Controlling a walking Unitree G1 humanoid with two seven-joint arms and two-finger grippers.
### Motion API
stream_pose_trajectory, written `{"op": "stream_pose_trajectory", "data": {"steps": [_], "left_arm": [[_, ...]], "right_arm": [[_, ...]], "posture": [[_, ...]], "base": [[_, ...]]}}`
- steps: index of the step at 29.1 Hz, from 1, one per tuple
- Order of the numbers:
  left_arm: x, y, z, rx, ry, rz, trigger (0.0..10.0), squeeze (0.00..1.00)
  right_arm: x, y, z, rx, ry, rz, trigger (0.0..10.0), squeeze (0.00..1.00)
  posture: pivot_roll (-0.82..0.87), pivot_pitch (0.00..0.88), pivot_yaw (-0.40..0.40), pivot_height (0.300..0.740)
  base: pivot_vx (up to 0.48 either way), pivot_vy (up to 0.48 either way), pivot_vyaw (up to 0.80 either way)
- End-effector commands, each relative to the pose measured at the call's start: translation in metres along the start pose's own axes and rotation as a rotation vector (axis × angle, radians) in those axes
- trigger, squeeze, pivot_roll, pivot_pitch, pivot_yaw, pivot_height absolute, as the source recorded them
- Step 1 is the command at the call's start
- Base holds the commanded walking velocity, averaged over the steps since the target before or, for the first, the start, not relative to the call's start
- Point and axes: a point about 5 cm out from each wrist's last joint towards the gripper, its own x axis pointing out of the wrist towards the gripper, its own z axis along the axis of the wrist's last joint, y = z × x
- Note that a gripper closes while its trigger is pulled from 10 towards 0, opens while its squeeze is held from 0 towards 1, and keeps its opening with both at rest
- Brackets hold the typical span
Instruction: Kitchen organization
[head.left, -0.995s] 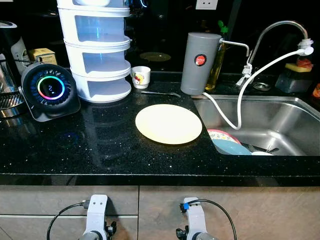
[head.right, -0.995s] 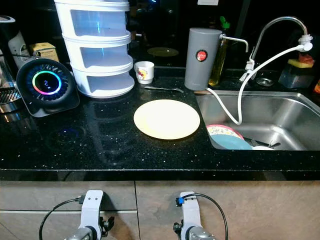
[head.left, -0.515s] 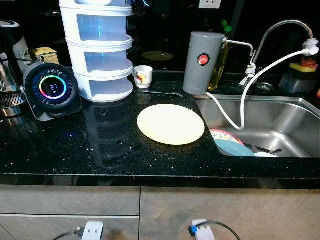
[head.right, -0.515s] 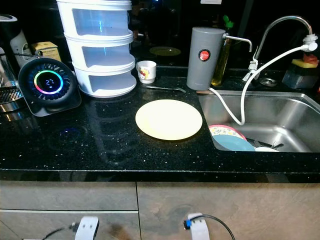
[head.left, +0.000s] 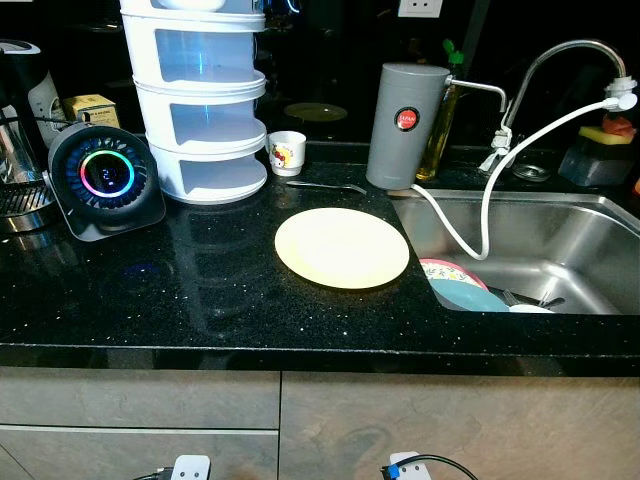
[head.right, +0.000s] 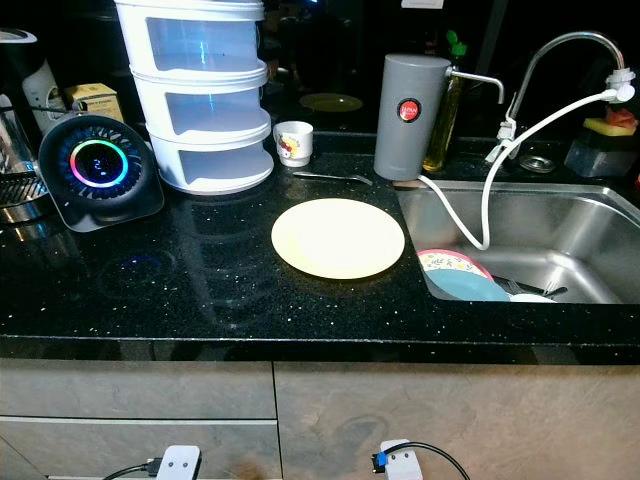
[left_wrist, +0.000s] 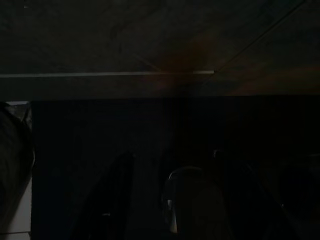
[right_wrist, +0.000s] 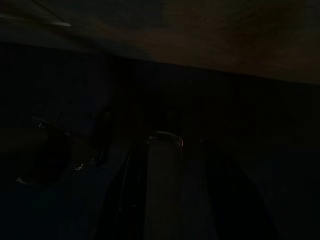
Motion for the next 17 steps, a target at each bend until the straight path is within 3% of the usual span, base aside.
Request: {"op": "stream_pose_trajectory", "data": {"steps": [1,17], "left_arm": [[0.000,-0.001,-0.002,0.022,0.002,0.011,10.0,0.00],[-0.001,-0.008,-0.007,0.068,0.012,-0.004,10.0,0.00]], "right_arm": [[-0.001,0.000,-0.005,-0.016,0.019,-0.007,10.0,0.00],[-0.004,-0.009,-0.018,0.010,0.031,-0.042,10.0,0.00]], "posture": [[0.05,0.052,-0.045,0.740],[0.00,0.086,-0.038,0.740]], "base": [[0.000,0.000,0.00],[0.000,0.000,0.00]]}}
